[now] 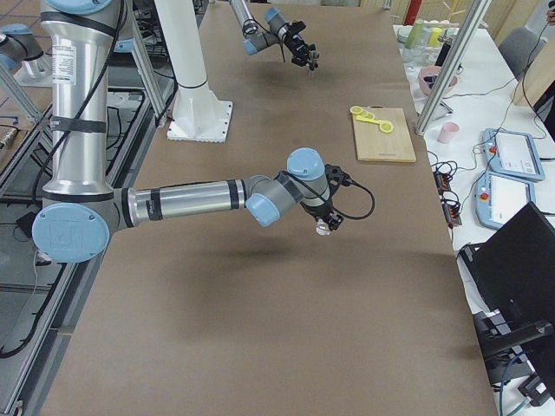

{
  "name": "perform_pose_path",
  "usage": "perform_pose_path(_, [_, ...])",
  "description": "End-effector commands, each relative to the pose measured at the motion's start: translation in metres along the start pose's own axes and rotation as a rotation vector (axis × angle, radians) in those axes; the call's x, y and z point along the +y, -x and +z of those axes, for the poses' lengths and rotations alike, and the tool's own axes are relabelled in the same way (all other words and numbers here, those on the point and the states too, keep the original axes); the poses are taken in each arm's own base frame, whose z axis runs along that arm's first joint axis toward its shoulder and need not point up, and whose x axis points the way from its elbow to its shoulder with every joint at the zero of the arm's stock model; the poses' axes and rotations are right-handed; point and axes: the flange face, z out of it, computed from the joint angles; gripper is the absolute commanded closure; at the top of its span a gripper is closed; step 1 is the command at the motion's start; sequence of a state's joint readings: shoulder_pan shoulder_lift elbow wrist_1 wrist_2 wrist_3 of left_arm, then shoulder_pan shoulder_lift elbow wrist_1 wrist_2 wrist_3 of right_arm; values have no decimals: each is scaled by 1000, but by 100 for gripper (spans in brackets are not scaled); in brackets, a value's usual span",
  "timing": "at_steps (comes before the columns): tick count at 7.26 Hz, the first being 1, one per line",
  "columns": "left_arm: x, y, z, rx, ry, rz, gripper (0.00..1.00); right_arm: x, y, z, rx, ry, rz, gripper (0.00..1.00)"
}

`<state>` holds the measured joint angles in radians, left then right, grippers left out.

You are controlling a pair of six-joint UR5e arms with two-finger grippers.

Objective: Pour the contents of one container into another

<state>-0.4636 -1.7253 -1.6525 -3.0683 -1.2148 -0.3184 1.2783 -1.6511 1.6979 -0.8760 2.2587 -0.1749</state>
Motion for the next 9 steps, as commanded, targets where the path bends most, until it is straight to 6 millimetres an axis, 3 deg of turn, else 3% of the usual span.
perform_pose_path(1, [24,17,-35,-203,-17,-70,100,19,-3,8,10,-126,27,100])
perform_pose_path(4, [56,31,-67,-384,-41,-173,100,37,2,20,-101,-125,57,100])
perform_pose_path(5, [63,35,-74,-401,-37,-222,100,47,-5,32,-96,-135,53,100])
perform_pose_path(7, [79,47,-77,-516,-19,-271,100,61,-8,69,-63,-167,-3,100])
perform_pose_path(9, [88,49,-77,-544,-15,-310,100,57,-2,84,-66,-168,4,100])
